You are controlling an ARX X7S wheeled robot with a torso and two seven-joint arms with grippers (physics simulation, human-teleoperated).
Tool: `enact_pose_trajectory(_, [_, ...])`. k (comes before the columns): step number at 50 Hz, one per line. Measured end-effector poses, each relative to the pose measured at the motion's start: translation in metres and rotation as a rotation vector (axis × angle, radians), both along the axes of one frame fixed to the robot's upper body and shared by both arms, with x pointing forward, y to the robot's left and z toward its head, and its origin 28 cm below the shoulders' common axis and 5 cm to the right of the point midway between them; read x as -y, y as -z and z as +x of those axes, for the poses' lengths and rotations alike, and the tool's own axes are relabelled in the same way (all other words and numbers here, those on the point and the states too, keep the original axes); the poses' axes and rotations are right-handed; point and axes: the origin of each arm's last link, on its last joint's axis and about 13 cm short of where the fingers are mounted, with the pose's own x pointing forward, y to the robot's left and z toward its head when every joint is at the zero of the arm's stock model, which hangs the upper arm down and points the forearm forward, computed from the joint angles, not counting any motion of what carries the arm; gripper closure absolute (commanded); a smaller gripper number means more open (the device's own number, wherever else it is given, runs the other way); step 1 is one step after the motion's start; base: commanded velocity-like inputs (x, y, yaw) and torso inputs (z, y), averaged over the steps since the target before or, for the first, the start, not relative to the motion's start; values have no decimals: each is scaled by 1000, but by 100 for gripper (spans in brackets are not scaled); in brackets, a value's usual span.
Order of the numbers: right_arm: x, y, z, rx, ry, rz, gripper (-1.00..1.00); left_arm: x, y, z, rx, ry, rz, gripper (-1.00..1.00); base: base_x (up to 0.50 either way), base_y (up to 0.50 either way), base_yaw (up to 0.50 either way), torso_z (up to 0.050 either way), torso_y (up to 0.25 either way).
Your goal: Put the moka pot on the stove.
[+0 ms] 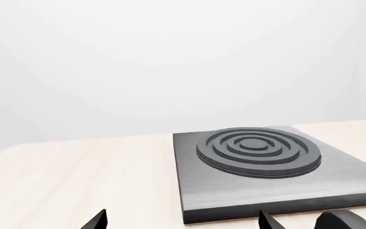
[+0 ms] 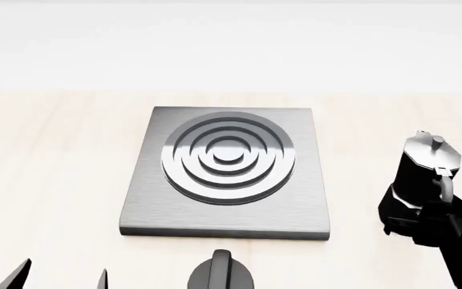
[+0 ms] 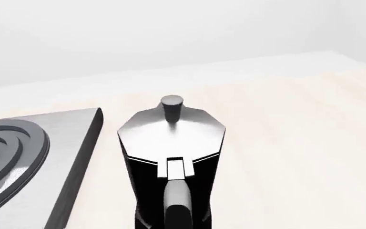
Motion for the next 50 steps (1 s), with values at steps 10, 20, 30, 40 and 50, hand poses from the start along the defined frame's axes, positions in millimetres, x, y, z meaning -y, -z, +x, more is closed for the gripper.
enact_pose_trajectory(10, [-13, -36, 10, 89, -49, -76, 100, 0, -2, -1, 6, 1, -2, -100, 0, 0, 0, 0, 0])
enact_pose_trajectory(20, [-21, -56, 17, 140, -85, -112, 100, 0, -3, -1, 11, 3, -4, -100, 0, 0, 0, 0, 1])
enact_pose_trajectory(30, [-29, -69, 25, 194, -99, -149, 100, 0, -3, -1, 12, 4, -4, -100, 0, 0, 0, 0, 1])
enact_pose_trajectory(40, [-44, -71, 45, 255, -98, -209, 100, 0, -4, -2, 15, 5, -5, -100, 0, 0, 0, 0, 0])
enact_pose_trajectory(50, [-57, -63, 70, 297, -81, -237, 100, 0, -5, -2, 18, 5, -5, -100, 0, 0, 0, 0, 2])
